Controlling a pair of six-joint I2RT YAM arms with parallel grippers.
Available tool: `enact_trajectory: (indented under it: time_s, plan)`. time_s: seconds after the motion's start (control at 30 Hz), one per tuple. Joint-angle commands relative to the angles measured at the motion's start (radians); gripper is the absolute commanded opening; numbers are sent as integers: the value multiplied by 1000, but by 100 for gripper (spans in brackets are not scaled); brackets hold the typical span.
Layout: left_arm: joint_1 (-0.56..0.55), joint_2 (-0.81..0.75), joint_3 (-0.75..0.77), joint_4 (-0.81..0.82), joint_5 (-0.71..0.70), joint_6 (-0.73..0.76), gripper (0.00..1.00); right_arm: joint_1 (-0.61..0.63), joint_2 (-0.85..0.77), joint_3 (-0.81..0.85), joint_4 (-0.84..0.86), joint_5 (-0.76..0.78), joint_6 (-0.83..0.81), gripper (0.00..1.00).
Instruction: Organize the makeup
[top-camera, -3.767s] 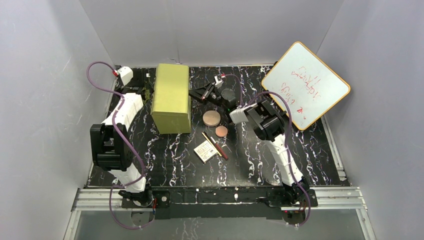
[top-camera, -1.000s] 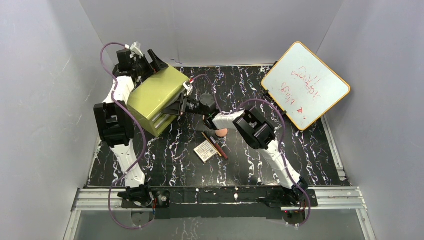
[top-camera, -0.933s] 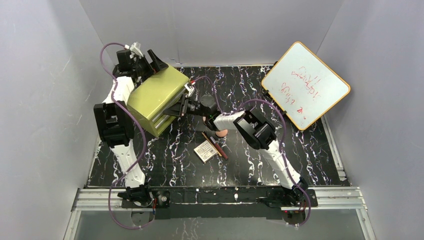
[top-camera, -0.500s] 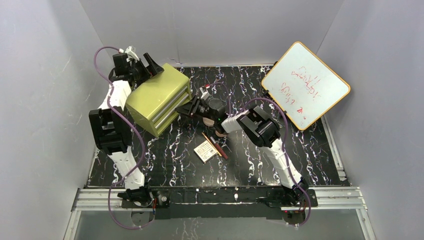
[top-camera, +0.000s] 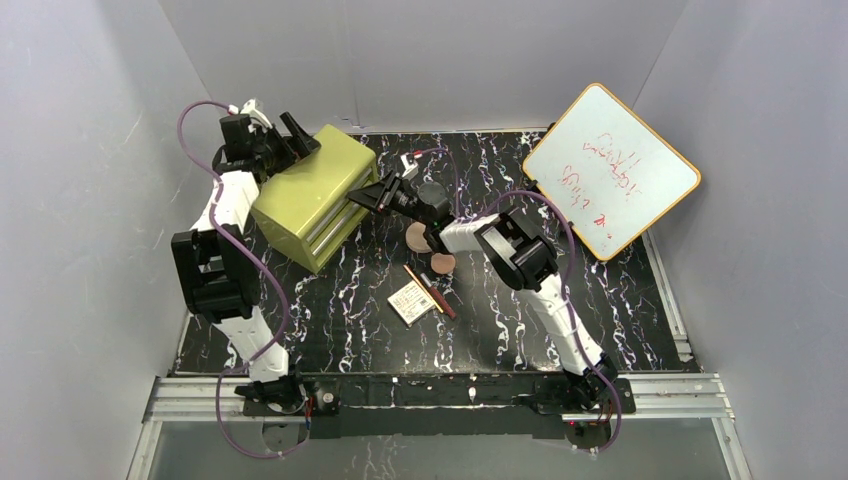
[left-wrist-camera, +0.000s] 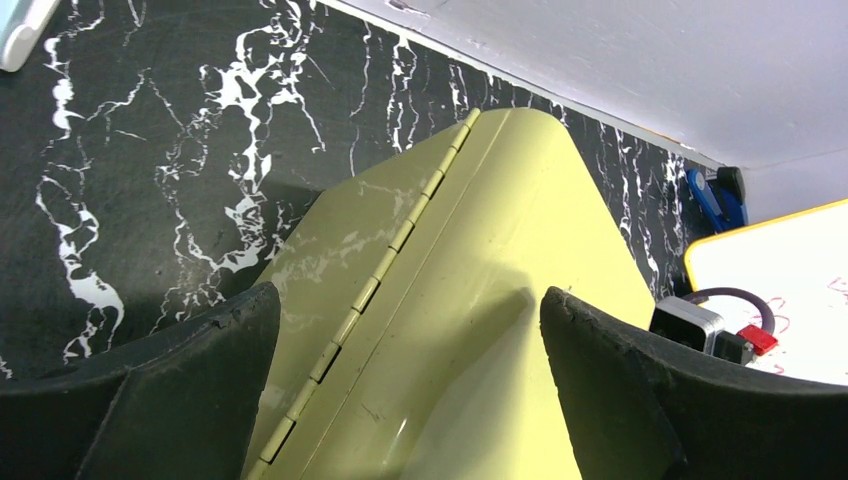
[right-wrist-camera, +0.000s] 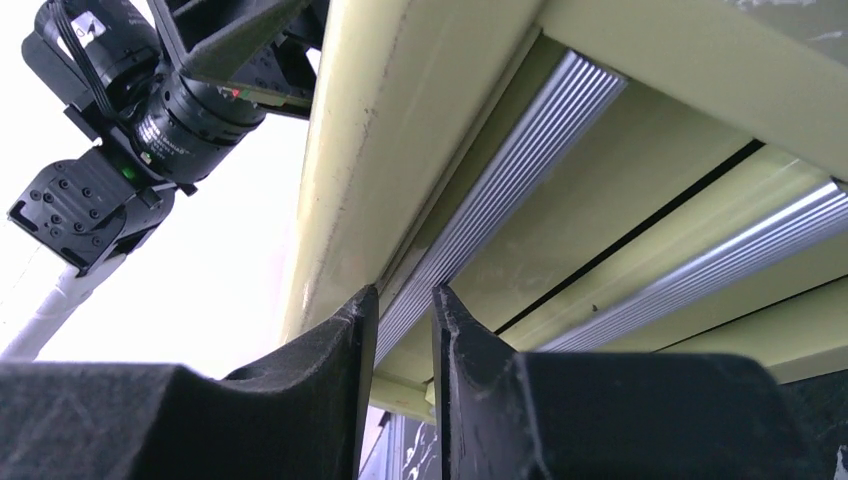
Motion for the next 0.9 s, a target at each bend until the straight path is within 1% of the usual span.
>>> enact_trajectory:
  time_s: [0.0,0.13,0.3,0.47,0.67,0.73,0.77,0.83,0.87]
  plan:
    - [-19,-8,-71,-193,36,-37,99,-2,50,116,63,84,31,35]
    - [-15,-10,-64,-223,14,-20,99,-4,72,129,81,81,51,35]
    - [-12,-19,-70,-223,20,-28,100,-8,94,133,85,81,52,35]
    - [-12,-28,-82,-218,38,-43,99,-16,140,177,102,98,85,35]
    - [-10,-33,-72,-249,65,-47,99,-28,221,245,147,125,143,34]
    - [-10,-39,-77,-250,69,-52,99,-30,249,268,156,142,164,30]
    - [-10,-41,-79,-251,69,-52,99,-30,262,276,159,147,171,25]
    - [-10,-39,-72,-260,63,-48,99,-33,276,286,161,151,182,8]
    - [-9,-38,-66,-268,58,-41,99,-34,274,282,160,146,183,1]
